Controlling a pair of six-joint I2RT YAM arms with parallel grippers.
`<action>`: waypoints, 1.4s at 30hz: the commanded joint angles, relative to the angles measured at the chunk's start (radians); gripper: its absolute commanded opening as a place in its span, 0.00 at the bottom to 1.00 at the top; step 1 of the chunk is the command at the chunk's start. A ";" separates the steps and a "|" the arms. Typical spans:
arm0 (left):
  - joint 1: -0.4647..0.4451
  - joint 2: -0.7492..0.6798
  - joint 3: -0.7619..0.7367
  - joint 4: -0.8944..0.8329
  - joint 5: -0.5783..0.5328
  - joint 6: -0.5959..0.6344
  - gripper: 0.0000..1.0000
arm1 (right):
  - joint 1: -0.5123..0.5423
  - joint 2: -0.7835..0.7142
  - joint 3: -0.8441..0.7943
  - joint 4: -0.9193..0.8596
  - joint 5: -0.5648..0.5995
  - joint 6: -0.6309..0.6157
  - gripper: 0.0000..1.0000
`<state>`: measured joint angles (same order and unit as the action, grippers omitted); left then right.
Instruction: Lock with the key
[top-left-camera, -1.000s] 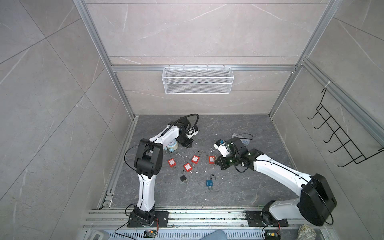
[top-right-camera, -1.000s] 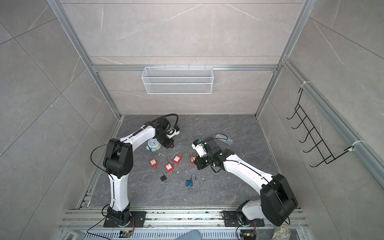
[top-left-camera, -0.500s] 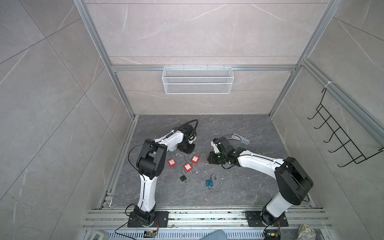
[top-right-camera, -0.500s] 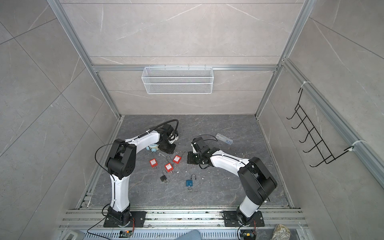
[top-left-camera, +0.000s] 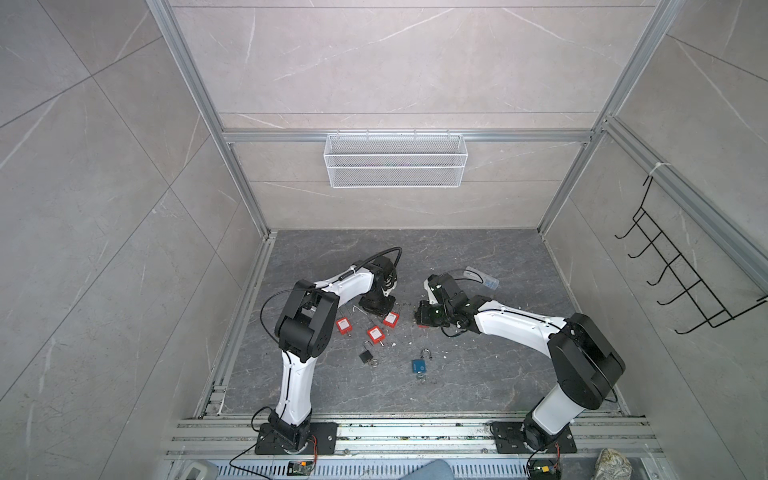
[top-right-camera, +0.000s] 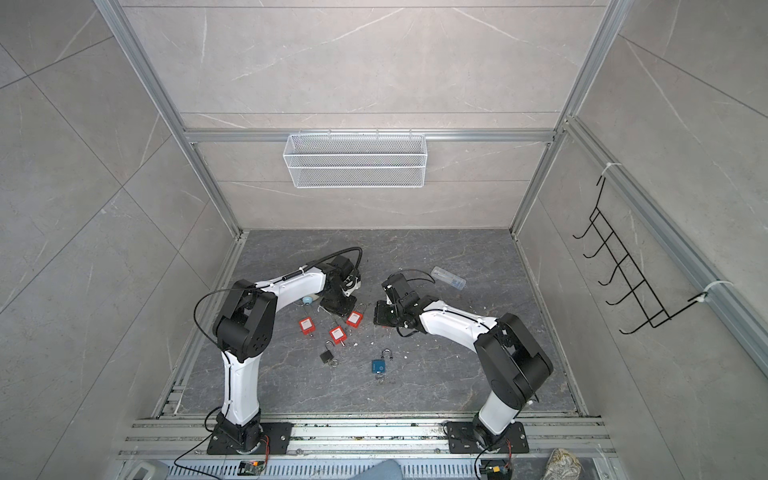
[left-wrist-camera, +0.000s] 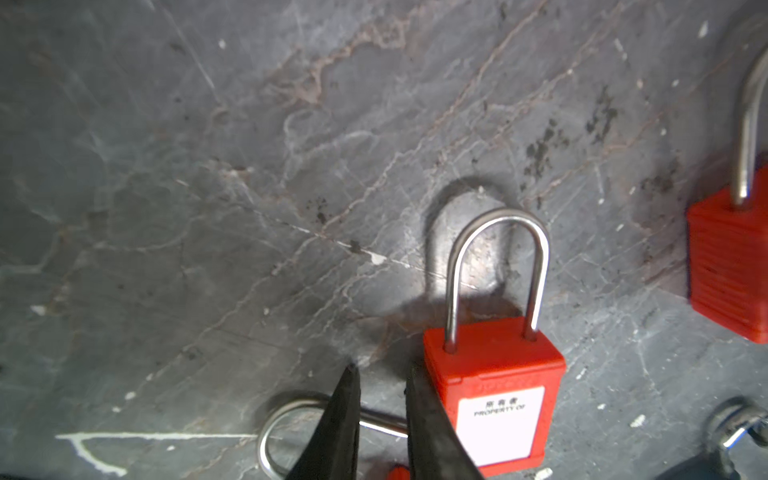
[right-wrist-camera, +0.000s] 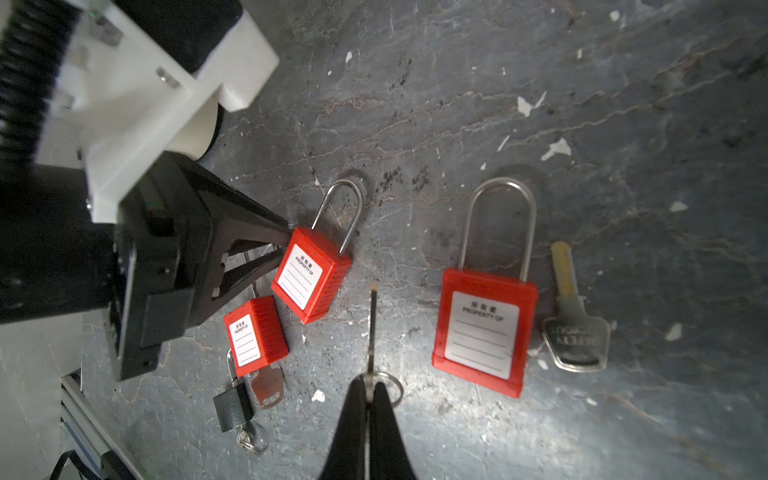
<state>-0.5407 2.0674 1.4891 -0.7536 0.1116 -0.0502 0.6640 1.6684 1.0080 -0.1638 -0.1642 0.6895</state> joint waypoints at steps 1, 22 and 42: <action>-0.007 -0.026 -0.025 -0.034 0.054 -0.036 0.23 | 0.009 0.013 0.004 0.026 0.016 0.008 0.00; -0.007 -0.073 -0.108 -0.011 0.172 -0.062 0.23 | 0.009 0.206 0.164 -0.115 -0.048 -0.150 0.00; 0.000 -0.131 -0.107 0.005 0.156 -0.044 0.24 | 0.022 0.151 0.204 -0.132 0.007 -0.216 0.32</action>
<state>-0.5434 2.0014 1.3788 -0.7326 0.2855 -0.0978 0.6727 1.8755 1.1896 -0.2878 -0.1860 0.5003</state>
